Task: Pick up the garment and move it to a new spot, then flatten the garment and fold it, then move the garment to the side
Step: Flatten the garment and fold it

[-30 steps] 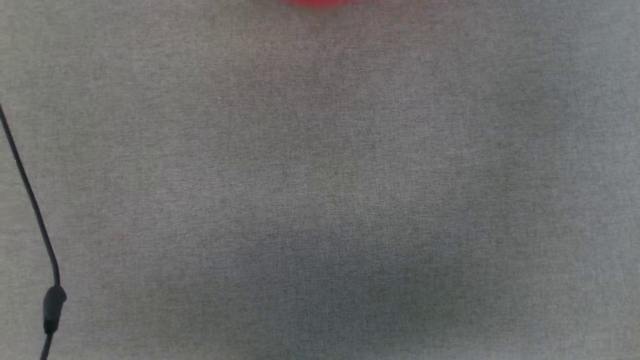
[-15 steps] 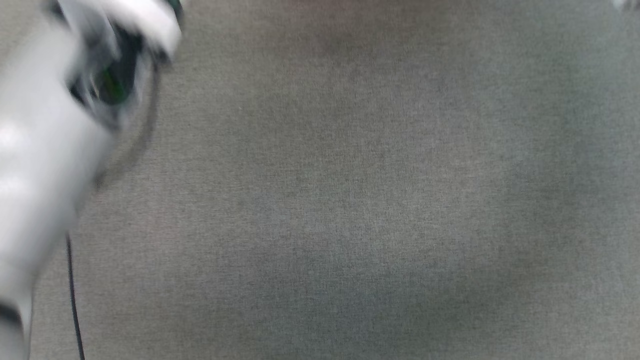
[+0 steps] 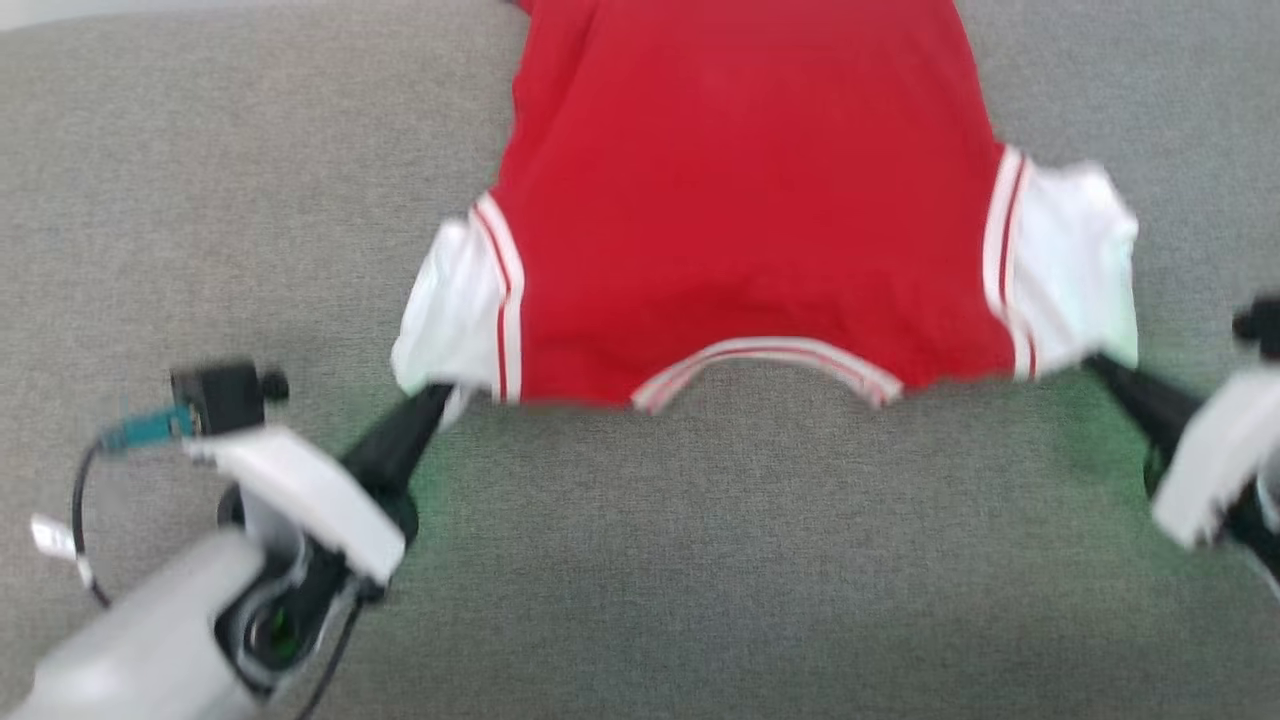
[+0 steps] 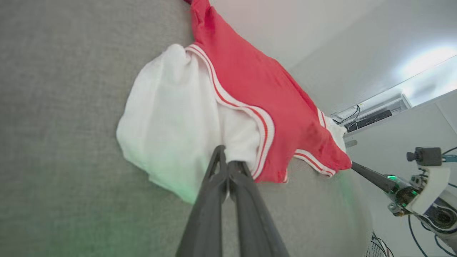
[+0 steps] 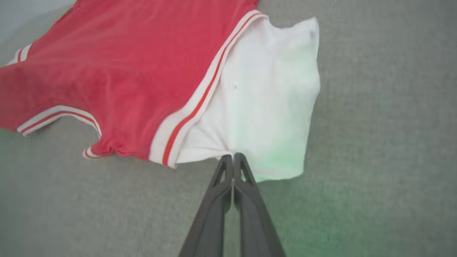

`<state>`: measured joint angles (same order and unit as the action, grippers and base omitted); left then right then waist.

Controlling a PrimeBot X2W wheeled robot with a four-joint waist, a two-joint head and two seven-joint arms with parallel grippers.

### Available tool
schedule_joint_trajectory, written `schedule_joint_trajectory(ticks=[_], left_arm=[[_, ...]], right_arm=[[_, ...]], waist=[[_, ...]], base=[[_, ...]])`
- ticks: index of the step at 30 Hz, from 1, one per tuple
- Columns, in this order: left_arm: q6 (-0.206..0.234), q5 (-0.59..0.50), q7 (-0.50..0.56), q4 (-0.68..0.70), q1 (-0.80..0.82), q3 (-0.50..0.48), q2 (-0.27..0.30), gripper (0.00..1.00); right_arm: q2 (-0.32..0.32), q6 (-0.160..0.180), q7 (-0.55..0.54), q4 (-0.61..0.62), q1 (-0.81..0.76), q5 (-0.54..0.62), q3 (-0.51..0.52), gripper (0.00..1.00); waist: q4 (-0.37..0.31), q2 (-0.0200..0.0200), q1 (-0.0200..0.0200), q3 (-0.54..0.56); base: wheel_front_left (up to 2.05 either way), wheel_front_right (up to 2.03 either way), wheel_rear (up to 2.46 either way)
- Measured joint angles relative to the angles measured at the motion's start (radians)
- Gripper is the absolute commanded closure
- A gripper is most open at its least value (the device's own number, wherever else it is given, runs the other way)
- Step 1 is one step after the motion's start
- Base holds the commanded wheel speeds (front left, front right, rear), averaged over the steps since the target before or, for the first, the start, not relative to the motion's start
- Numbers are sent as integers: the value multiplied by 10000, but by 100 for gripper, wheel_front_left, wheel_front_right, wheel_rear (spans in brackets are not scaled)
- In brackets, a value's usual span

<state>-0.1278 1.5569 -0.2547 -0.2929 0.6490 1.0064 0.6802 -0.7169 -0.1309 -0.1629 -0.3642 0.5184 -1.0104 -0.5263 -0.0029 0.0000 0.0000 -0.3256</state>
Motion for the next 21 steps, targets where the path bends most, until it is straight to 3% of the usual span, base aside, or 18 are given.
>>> schedule_joint_trajectory(ticks=[5,12,16,21], left_arm=[[0,-439,-58,698,-1353,-384,249,100],[0,-1492,-65,1841,-3277,-1151,738,100],[59,-1885,-65,2761,-4332,-1630,1129,100],[500,-2276,-65,3843,-5402,-2266,1214,100]], right_arm=[[-662,-2,-644,1538,-2028,-178,867,100],[-1035,-2,-1979,3536,-4827,-88,2740,100],[-792,-2,-2688,4736,-6431,35,4196,100],[130,-2,-3513,6080,-7854,477,5877,100]], waist=[[73,0,0,62],[167,0,0,12],[209,0,0,-47],[274,0,0,-81]], base=[[0,0,0],[0,0,0],[0,0,0],[0,0,0]])
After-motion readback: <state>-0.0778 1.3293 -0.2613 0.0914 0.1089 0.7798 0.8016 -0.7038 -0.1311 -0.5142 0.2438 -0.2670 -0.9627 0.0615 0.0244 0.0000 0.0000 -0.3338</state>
